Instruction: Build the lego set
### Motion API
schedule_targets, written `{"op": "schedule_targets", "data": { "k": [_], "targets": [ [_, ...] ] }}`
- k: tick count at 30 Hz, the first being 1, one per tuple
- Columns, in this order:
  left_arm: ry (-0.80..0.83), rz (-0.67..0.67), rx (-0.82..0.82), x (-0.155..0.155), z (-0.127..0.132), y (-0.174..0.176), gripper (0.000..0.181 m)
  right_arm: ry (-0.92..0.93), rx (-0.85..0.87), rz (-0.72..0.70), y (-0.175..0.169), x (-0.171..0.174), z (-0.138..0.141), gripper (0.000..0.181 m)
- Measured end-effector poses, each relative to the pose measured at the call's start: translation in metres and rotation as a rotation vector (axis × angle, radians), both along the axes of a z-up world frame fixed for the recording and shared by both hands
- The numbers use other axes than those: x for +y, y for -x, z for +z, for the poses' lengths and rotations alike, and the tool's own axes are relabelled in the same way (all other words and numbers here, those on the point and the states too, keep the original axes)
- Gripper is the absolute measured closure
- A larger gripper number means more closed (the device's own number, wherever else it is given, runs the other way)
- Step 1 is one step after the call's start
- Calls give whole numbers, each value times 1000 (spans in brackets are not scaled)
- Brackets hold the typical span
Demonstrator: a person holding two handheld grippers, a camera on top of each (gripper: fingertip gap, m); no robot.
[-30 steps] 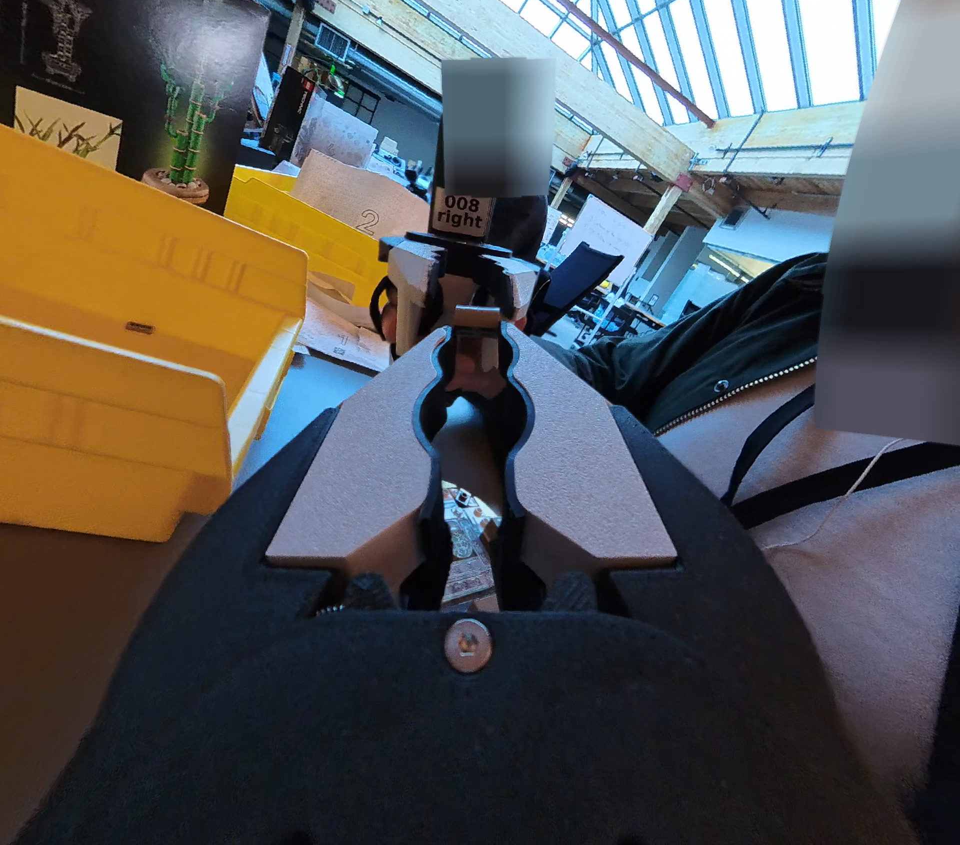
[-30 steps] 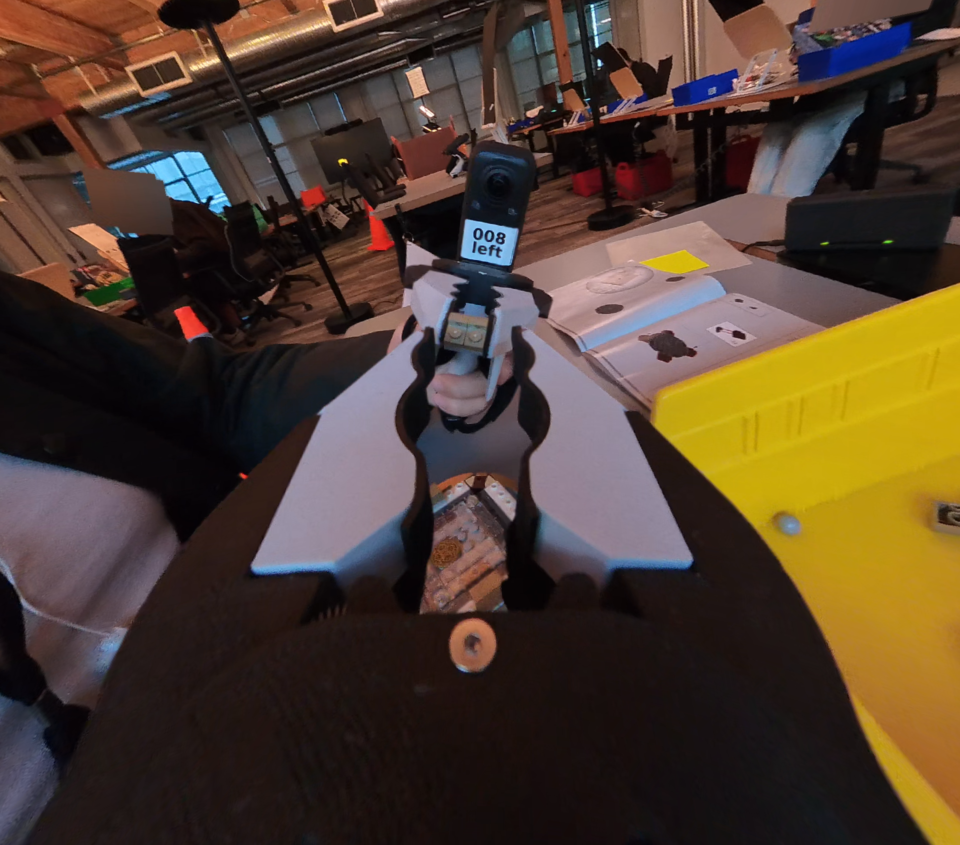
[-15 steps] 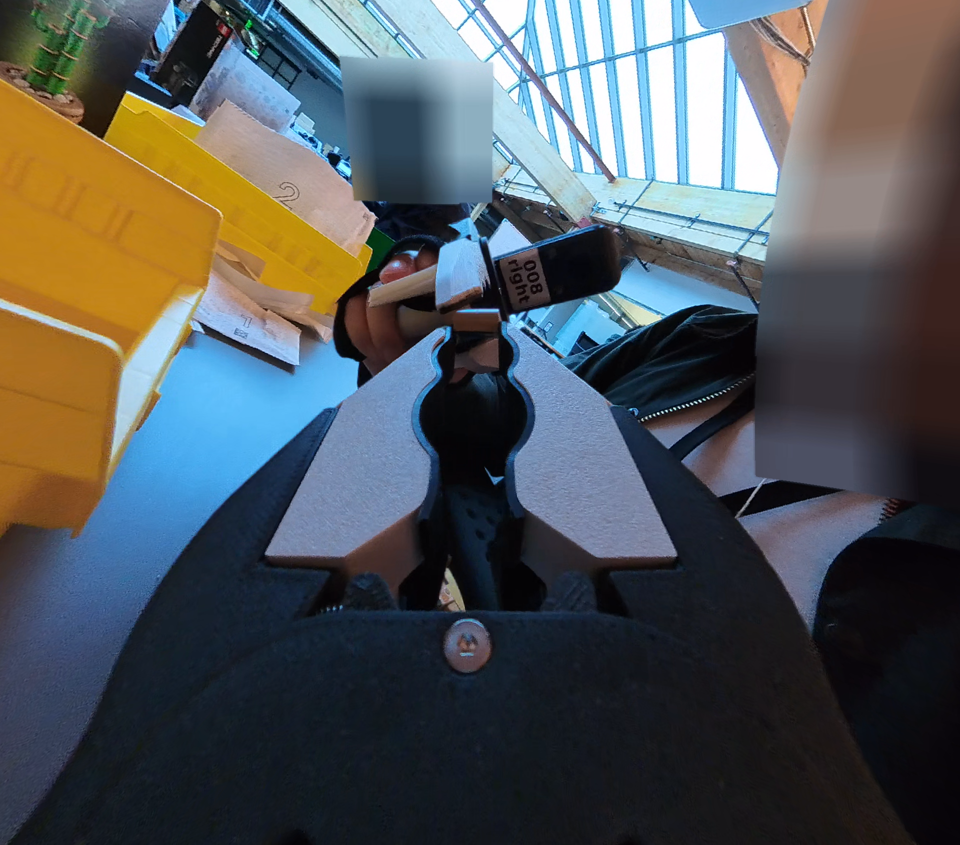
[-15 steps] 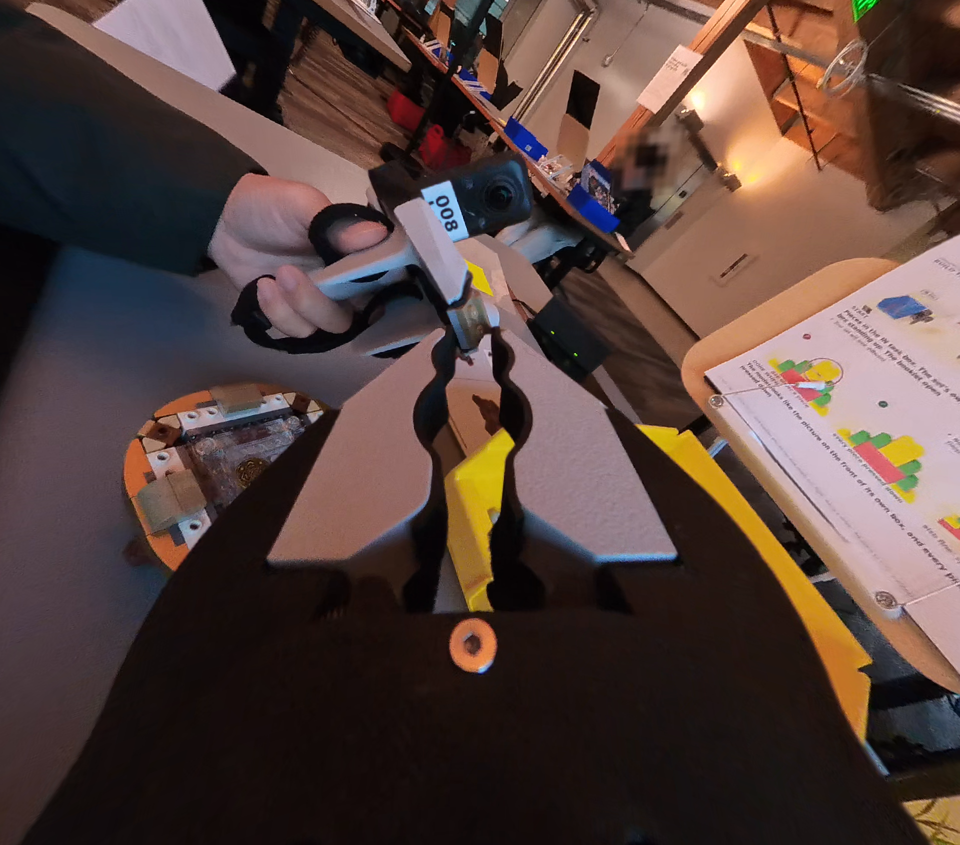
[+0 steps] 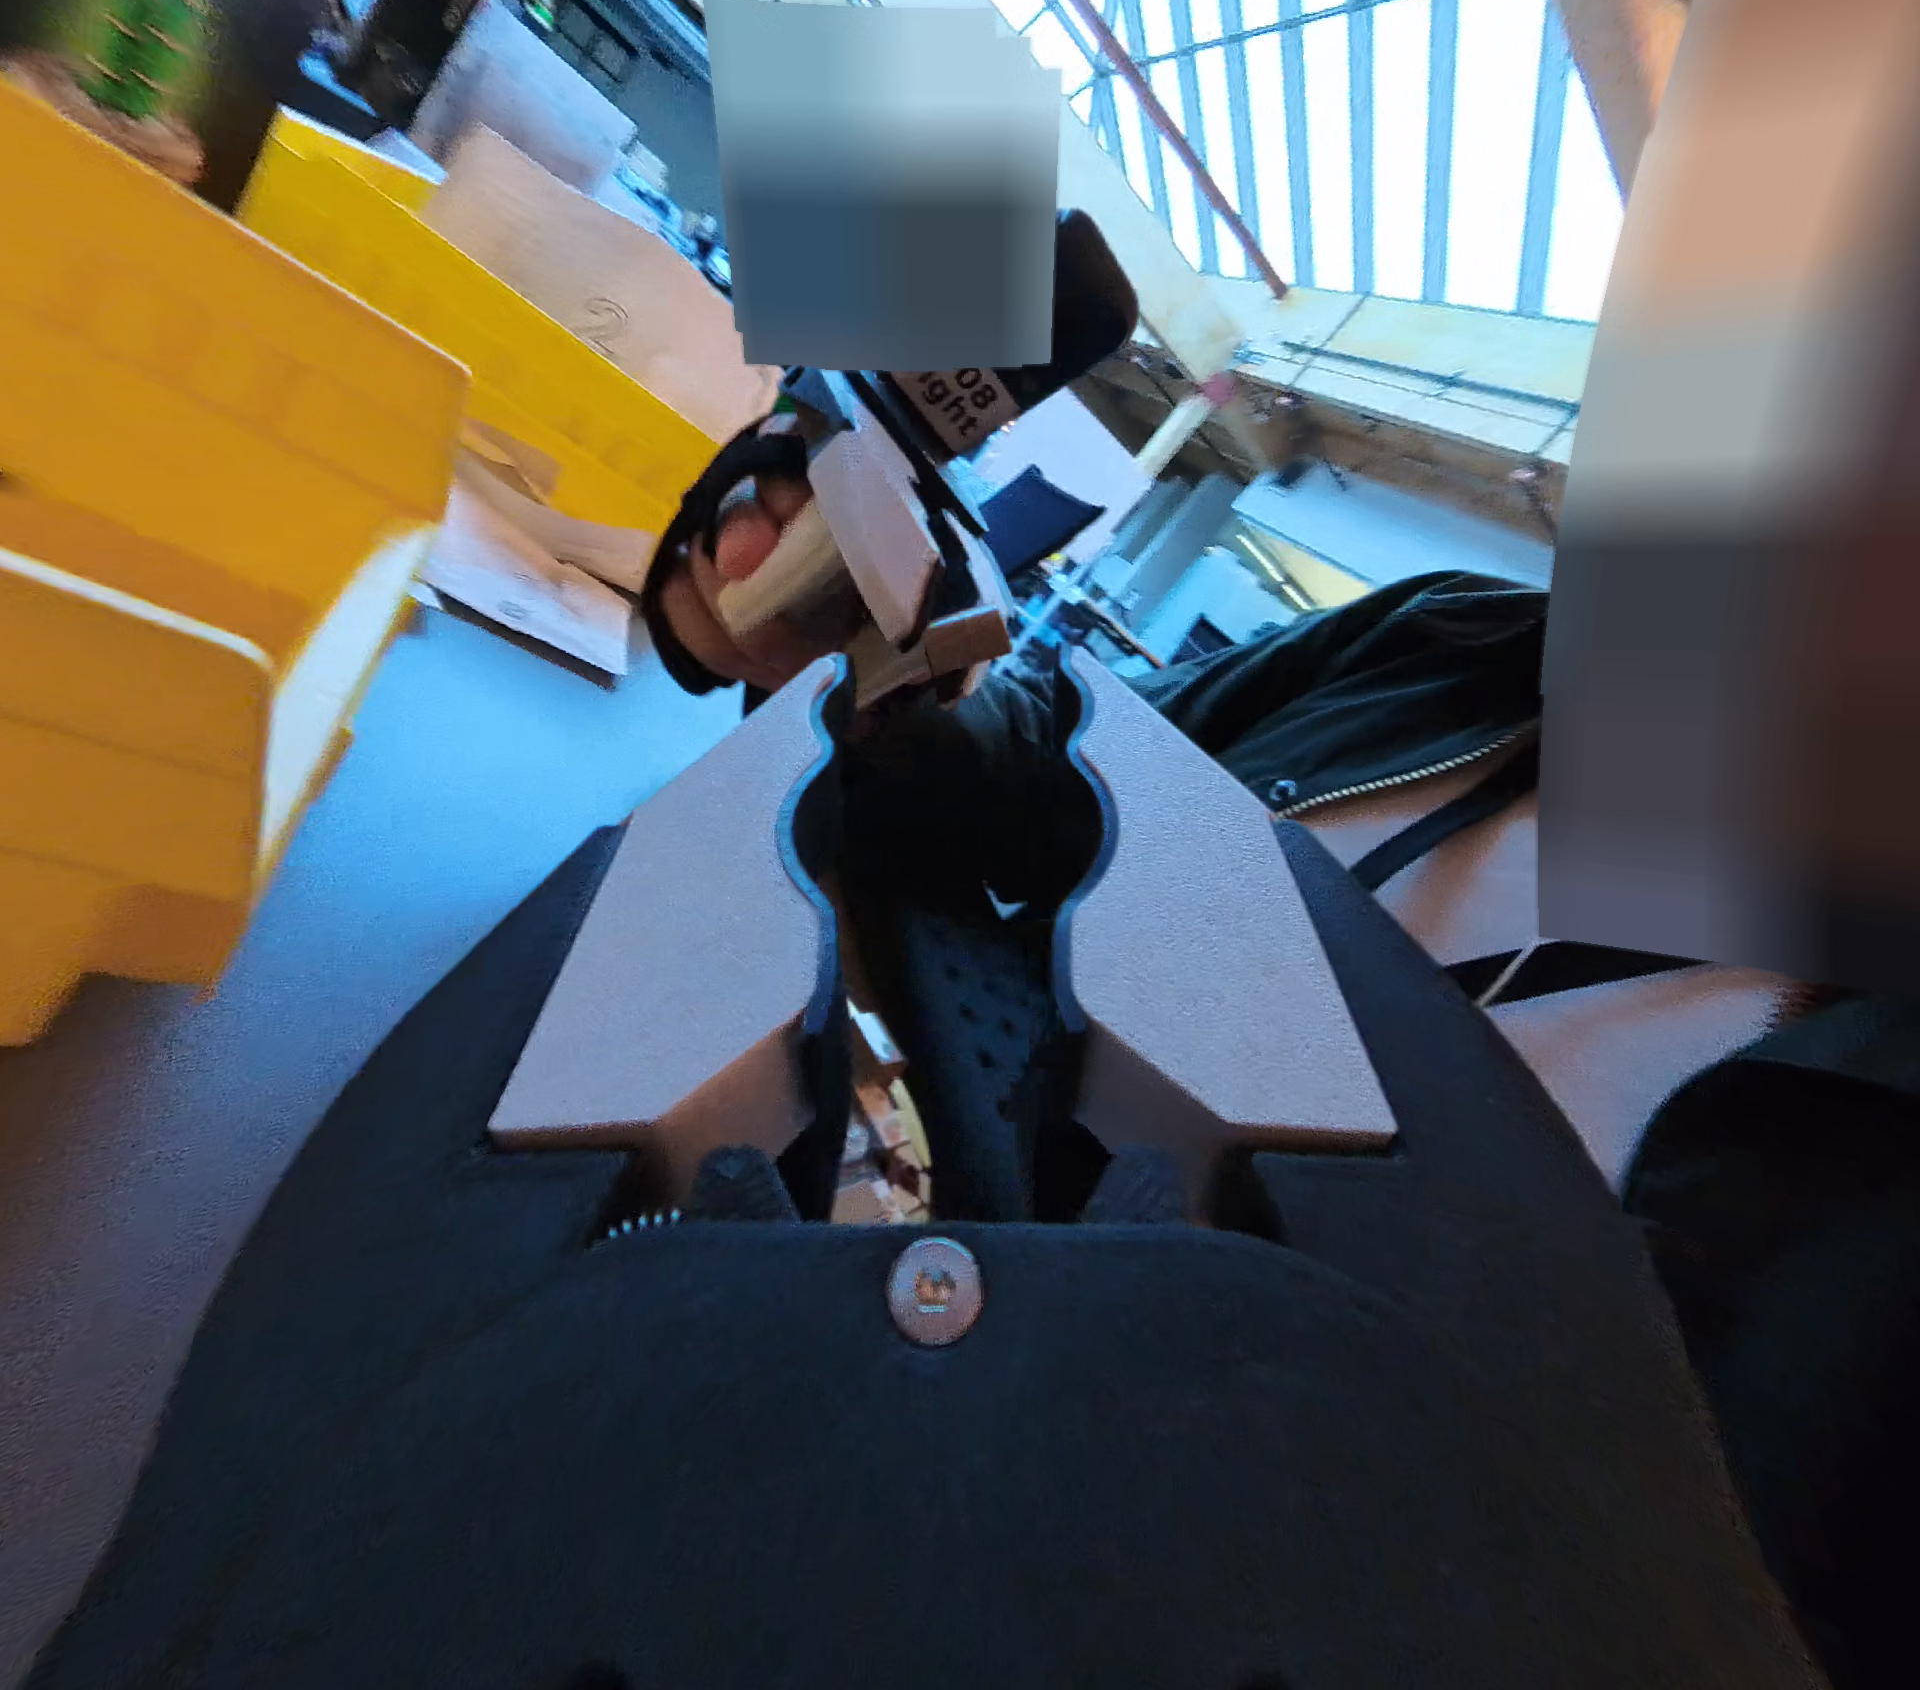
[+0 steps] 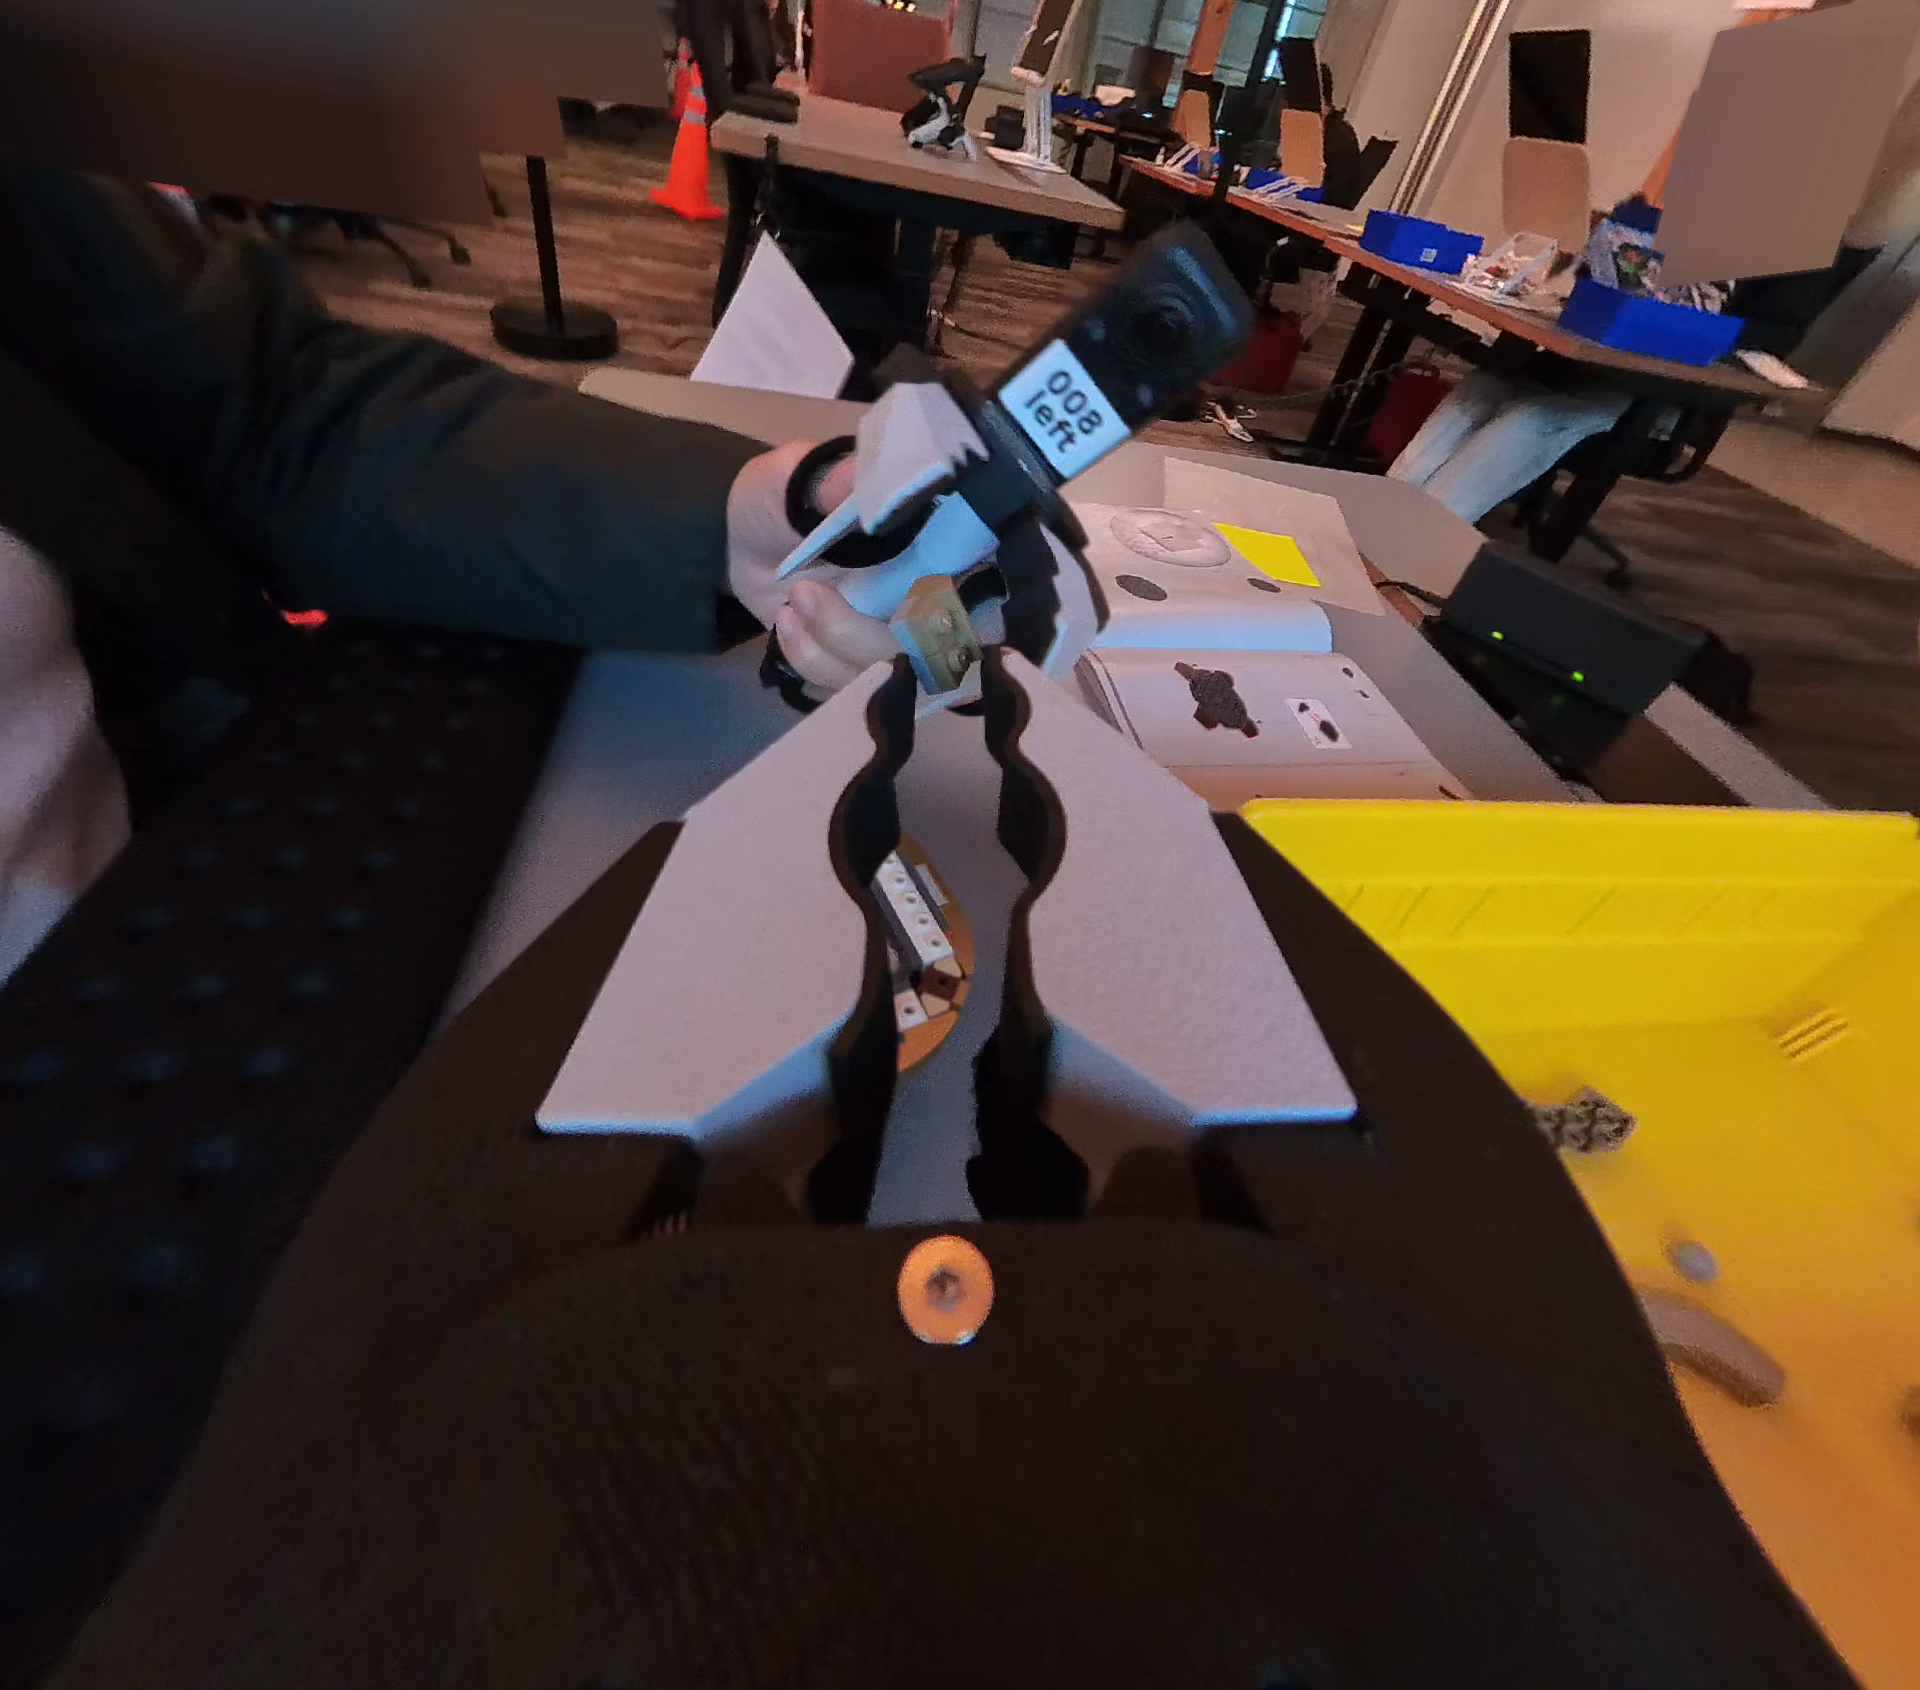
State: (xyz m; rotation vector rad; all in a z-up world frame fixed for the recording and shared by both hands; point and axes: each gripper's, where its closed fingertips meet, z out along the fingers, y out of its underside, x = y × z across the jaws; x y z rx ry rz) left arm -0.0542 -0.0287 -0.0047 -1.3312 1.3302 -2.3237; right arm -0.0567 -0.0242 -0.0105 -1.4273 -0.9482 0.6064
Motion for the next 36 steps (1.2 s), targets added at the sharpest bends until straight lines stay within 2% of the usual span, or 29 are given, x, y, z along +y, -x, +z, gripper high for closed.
{"op": "schedule_targets", "data": {
  "k": [5,11,13,14,15,16,20,22,28,31,33,36],
  "targets": [
    [-30,-56,46,-12,-9,-1,156,-58,-104,29,5,-5,-9,171],
    [-86,-46,62,-14,-12,-2,167,-114,-177,4,4,-4,-13,171],
    [-71,0,24,-8,-4,-4,167,-132,-125,-42,1,2,-5,172],
    [-66,21,-1,-5,0,-3,167,-137,-81,-60,-1,3,1,168],
    [-74,58,-28,-1,4,-3,167,-135,-22,-84,-4,6,8,155],
    [-92,107,-64,4,8,-3,167,-115,39,-100,-8,8,15,153],
    [-250,278,-167,12,18,-3,167,82,342,-25,-13,10,31,157],
    [-314,321,-189,11,19,-4,167,151,444,12,-13,11,34,158],
    [-337,327,-206,4,21,-6,167,175,427,42,-6,9,29,159],
    [-330,322,-216,3,22,-6,167,195,455,80,-4,6,31,168],
    [-339,302,-210,0,21,-5,167,209,444,100,-4,4,31,168],
    [-396,296,-159,0,14,-6,148,221,393,120,-3,0,29,168]
  ]
}}
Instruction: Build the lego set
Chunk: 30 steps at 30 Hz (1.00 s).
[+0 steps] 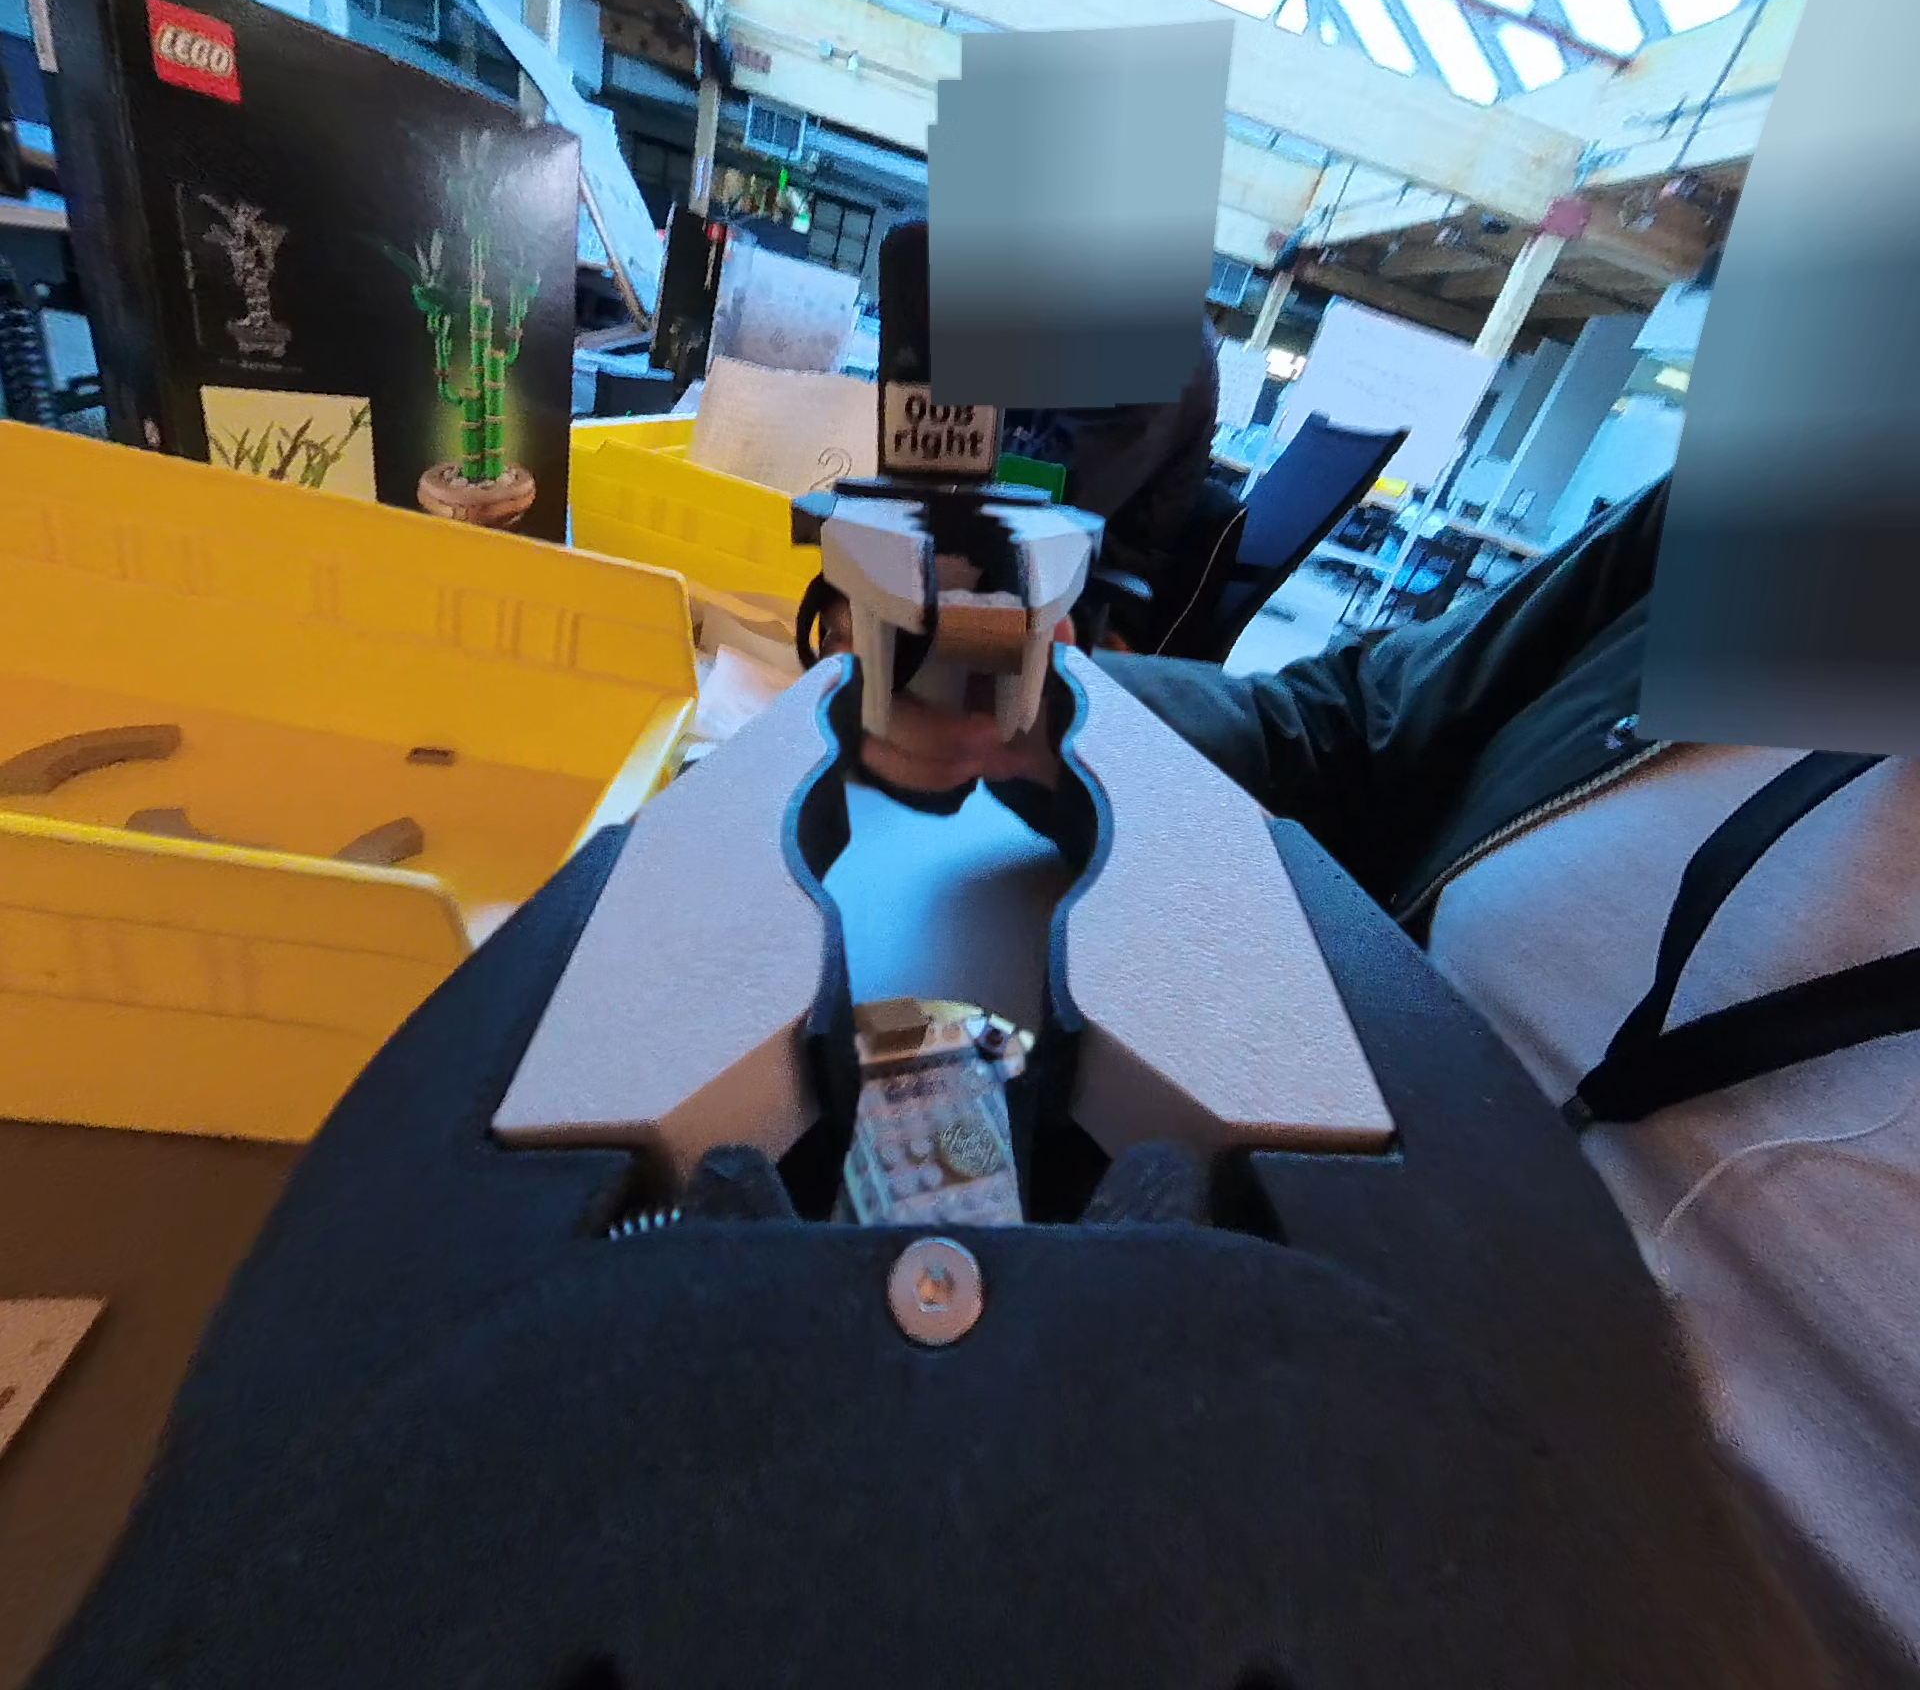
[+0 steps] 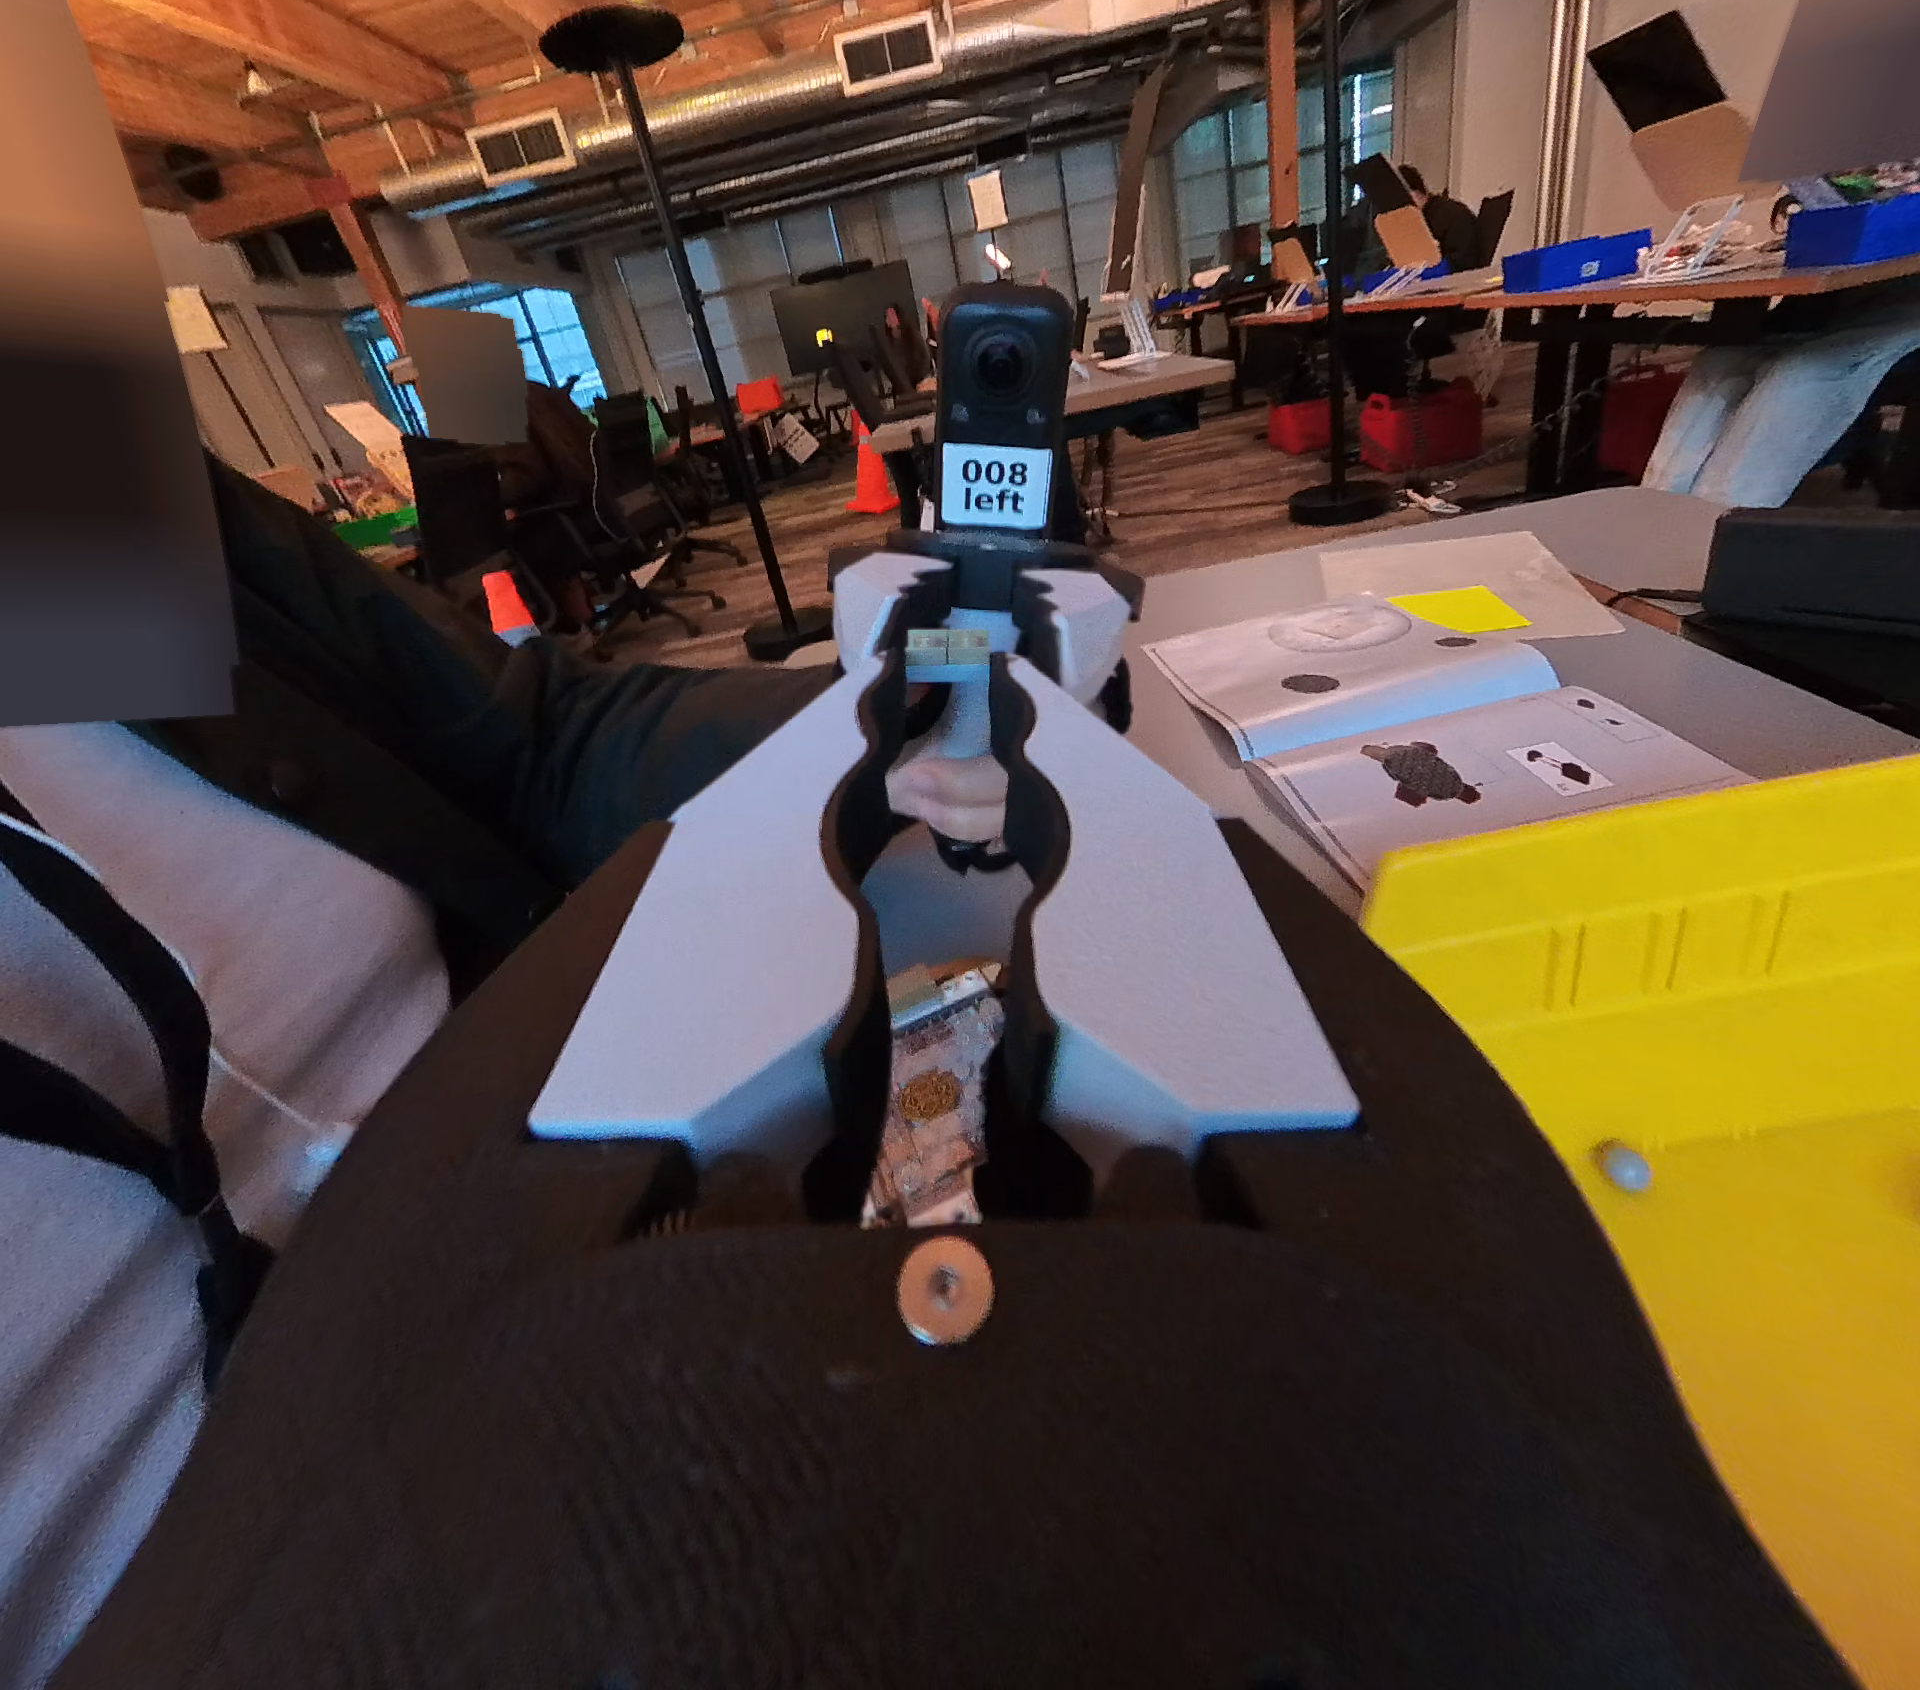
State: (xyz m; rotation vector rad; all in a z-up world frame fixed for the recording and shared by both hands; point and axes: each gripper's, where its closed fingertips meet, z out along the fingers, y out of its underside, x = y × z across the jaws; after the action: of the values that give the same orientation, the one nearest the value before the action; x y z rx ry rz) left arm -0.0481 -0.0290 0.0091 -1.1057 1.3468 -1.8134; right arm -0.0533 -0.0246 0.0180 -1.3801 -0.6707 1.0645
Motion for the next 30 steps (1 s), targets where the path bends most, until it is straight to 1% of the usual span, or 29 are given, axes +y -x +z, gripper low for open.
{"op": "schedule_targets", "data": {
  "k": [4,6,8,9,17,20,23,25,27,30],
  "targets": [
    [-124,35,53,0,-10,0,151,10,-114,0,-1,-2,-12,168],
    [-138,29,69,-2,-12,1,155,20,-160,0,-1,-2,-18,168],
    [-161,8,94,-4,-17,2,164,23,-192,5,-1,-2,-22,168],
    [-177,1,109,-6,-21,2,166,25,-205,11,0,-3,-24,168],
    [-205,-19,137,-10,-28,1,167,58,-268,37,1,-6,-35,168],
    [-199,-7,117,-8,-22,2,167,53,-231,35,2,-5,-31,168],
    [-112,-9,60,-6,-9,3,167,0,-141,3,2,-2,-16,167],
    [-46,-31,9,-6,0,5,168,-8,-88,-11,2,0,-10,161],
    [4,-45,-14,-5,4,5,168,-1,-50,-8,2,0,-7,159],
    [10,-41,-19,-4,3,4,169,1,-54,-10,4,1,-8,160]
  ]
}}
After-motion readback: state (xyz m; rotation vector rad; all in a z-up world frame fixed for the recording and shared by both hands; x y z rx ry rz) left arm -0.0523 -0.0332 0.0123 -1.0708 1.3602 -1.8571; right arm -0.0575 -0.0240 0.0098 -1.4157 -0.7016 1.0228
